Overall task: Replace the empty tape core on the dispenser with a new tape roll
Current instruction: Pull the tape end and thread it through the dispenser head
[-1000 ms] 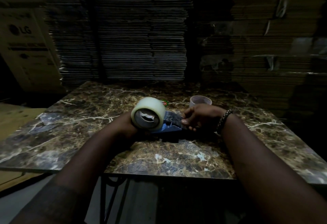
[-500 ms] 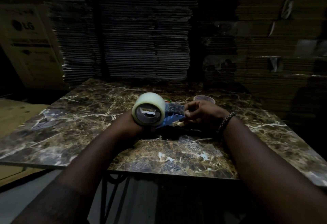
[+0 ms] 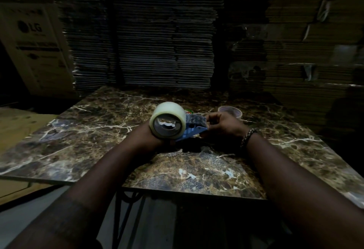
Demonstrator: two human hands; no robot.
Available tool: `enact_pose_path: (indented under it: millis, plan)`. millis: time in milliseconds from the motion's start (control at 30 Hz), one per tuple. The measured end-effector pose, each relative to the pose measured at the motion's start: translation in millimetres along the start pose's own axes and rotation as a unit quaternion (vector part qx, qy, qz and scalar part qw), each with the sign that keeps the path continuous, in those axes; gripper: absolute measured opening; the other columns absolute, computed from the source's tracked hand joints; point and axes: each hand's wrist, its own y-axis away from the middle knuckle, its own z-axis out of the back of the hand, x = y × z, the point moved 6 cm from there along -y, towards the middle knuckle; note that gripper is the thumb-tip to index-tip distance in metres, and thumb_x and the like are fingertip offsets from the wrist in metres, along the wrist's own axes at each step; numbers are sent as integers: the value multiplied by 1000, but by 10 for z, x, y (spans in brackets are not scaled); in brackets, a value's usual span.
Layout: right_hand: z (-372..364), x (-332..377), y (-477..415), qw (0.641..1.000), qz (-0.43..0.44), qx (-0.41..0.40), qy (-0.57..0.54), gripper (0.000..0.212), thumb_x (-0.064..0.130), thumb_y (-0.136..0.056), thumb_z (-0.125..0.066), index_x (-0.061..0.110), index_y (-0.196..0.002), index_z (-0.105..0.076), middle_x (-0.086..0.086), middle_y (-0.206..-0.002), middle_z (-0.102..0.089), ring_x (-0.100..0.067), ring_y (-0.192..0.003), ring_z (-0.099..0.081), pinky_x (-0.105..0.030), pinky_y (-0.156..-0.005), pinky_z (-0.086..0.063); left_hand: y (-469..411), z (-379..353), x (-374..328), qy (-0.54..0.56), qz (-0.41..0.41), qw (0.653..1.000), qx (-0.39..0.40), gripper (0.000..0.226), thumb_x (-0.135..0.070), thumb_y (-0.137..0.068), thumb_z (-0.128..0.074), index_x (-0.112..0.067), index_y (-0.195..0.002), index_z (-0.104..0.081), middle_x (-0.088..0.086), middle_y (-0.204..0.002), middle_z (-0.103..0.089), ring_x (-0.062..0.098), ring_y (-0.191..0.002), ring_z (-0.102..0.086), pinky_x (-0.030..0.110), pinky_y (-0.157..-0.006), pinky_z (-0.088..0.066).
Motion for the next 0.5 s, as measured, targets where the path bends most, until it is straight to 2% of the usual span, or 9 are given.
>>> enact_pose_path:
  millis: [133,233,367,500]
  plan:
    - [-1,-24,-31,1000,7,-2,6,16,-13,-90,-60,1,-87,-67,-7,-81,-74,-13,-74,-72,-27,-70,-61,17,-16,-33,0,-8,1000,-2,59,22,-72,-85,-14,-119,-77,7,-105,-84,16,-90,-82,29,-67,-65]
    - [14,-48,-47,1000,8,-16,19,11,-13,-91,-60,-4,-92,-66,-9,-81,-73,-13,-72,-71,-27,-68,-60,15,-11,-35,-10,-14,1000,0,59,23,-72,-85,-14,-117,-77,1,-99,-85,11,-87,-81,25,-65,-63]
    - [16,-42,-35,999,15,-27,45,9,-13,-90,-61,-6,-94,-65,-18,-86,-66,-17,-72,-67,-27,-69,-61,-30,17,29,-15,-20,1000,8,65,21,-70,-87,-15,-123,-76,9,-116,-82,24,-105,-80,36,-77,-65]
    - [-4,-39,-25,999,12,-27,28,10,-14,-90,-60,-5,-92,-65,-13,-81,-69,-13,-68,-70,-27,-68,-61,-62,52,62,-37,-19,999,4,66,17,-68,-90,-19,-121,-77,7,-117,-82,25,-109,-79,42,-82,-67]
